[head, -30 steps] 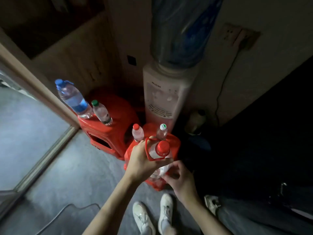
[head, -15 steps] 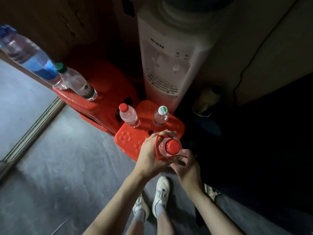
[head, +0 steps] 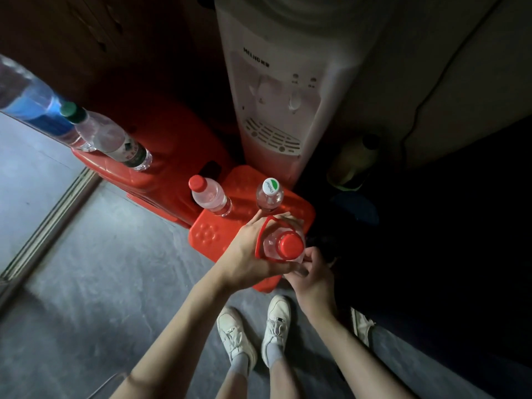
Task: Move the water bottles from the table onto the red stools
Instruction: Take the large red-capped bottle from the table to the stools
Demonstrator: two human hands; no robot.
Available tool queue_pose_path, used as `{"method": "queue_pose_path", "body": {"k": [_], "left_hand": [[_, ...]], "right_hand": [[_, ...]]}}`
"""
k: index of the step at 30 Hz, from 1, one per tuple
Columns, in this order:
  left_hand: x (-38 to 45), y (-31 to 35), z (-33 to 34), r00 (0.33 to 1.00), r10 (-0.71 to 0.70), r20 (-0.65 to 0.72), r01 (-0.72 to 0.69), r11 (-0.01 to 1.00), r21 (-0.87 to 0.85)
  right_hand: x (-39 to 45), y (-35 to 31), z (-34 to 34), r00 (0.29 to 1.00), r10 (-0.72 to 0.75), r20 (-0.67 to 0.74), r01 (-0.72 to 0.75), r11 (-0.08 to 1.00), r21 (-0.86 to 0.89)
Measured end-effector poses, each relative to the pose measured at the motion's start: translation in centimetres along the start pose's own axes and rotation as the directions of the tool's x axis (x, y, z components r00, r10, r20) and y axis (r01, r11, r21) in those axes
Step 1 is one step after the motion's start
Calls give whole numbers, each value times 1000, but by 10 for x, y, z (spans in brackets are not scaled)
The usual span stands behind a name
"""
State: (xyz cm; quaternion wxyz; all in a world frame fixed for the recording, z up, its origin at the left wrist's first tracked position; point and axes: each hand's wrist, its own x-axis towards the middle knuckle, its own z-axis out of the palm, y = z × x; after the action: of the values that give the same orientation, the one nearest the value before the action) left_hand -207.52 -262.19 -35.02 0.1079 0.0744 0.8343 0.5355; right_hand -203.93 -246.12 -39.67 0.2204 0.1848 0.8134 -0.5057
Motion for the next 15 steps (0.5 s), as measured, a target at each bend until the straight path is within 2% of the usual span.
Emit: {"method": "queue_pose_path", "body": {"k": [3,6,15], "left_hand": [[3,-3,-4,999,25,27,-27,999,40],[1,-7,-7,999,-7,44,5,999,38],[-11,-15,-10,1000,-9,-25,12,993,115]], "right_hand": [[3,2,3,1000,1,-6,-1,1000,-11],[3,5,7,1000,-4,-28,4,1000,-20],[-2,8,9,1000,-26,-15,25,998,-56]]}}
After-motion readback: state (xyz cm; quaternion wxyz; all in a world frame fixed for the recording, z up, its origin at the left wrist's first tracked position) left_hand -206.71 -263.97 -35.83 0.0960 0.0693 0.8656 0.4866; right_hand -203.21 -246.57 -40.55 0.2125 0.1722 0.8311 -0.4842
